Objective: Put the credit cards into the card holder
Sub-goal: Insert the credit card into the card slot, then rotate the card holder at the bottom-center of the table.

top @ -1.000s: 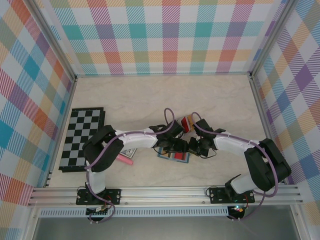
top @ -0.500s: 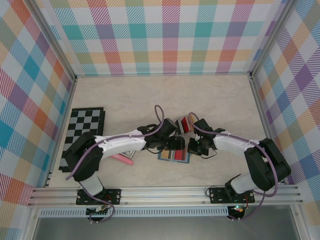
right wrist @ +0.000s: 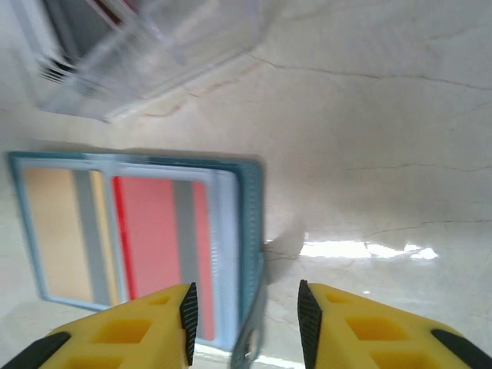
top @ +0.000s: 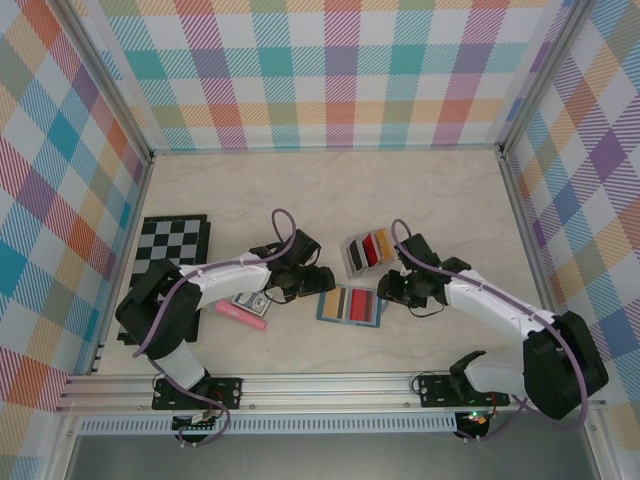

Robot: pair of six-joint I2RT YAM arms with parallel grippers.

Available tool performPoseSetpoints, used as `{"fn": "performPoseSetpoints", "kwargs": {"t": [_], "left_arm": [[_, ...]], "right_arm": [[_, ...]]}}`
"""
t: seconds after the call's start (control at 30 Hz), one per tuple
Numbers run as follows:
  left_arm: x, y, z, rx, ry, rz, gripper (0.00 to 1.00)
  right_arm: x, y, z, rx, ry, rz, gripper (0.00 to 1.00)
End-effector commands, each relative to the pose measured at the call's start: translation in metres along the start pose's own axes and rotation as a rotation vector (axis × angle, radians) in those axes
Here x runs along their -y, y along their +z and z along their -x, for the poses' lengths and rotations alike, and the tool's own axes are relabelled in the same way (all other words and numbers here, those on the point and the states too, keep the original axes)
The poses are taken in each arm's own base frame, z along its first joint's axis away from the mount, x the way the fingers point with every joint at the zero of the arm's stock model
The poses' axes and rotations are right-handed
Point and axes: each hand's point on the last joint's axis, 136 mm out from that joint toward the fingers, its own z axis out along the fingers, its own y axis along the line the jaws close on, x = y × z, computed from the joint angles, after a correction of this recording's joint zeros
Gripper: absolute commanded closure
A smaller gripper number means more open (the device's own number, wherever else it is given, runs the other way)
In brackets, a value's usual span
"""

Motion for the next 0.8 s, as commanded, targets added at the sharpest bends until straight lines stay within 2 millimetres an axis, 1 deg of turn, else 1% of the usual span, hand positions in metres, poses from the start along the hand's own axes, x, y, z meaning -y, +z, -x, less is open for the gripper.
{"fn": "performPoseSetpoints", "kwargs": {"t": [0.0,0.03,0.17,0.27,0.33,0.47,0.57,0.67,0.73,0.77], "left_arm": [[0.017,0.006,-0.004,-0.04,0.015,-0.078,0.26],[0.018,0.008,-0.005,-0.046,0.014,-0.083,0.27],[0.018,0.011,-0.007,-0.06,0.013,-0.092,0.3],[0.018,0.013,-0.011,-0.076,0.01,-0.095,0.35],[0.017,0.015,-0.013,-0.084,0.004,-0.101,0.39],[0.014,0.018,-0.016,-0.092,-0.002,-0.096,0.43],[0.014,0.019,-0.02,-0.101,-0.002,-0.098,0.46],[0.014,0.019,-0.023,-0.11,0.001,-0.095,0.53],[0.015,0.02,-0.026,-0.118,0.004,-0.097,0.62],[0.015,0.02,-0.028,-0.12,0.006,-0.096,0.64]], "right_arm": [[-0.026,-0.009,0.002,0.004,0.025,0.119,0.58],[-0.031,-0.009,0.002,0.005,0.023,0.141,0.58],[-0.032,-0.013,0.009,0.024,0.016,0.117,0.58],[-0.037,-0.013,0.012,0.014,0.007,0.12,0.58],[-0.048,-0.012,0.008,-0.016,-0.009,0.157,0.58],[-0.057,-0.003,0.0,-0.049,-0.012,0.163,0.57],[-0.055,0.005,-0.005,-0.076,-0.009,0.14,0.57],[-0.047,0.009,-0.005,-0.076,0.002,0.092,0.57],[-0.043,0.007,-0.002,-0.058,0.003,0.07,0.56],[-0.041,0.004,0.0,-0.044,0.0,0.051,0.56]]}}
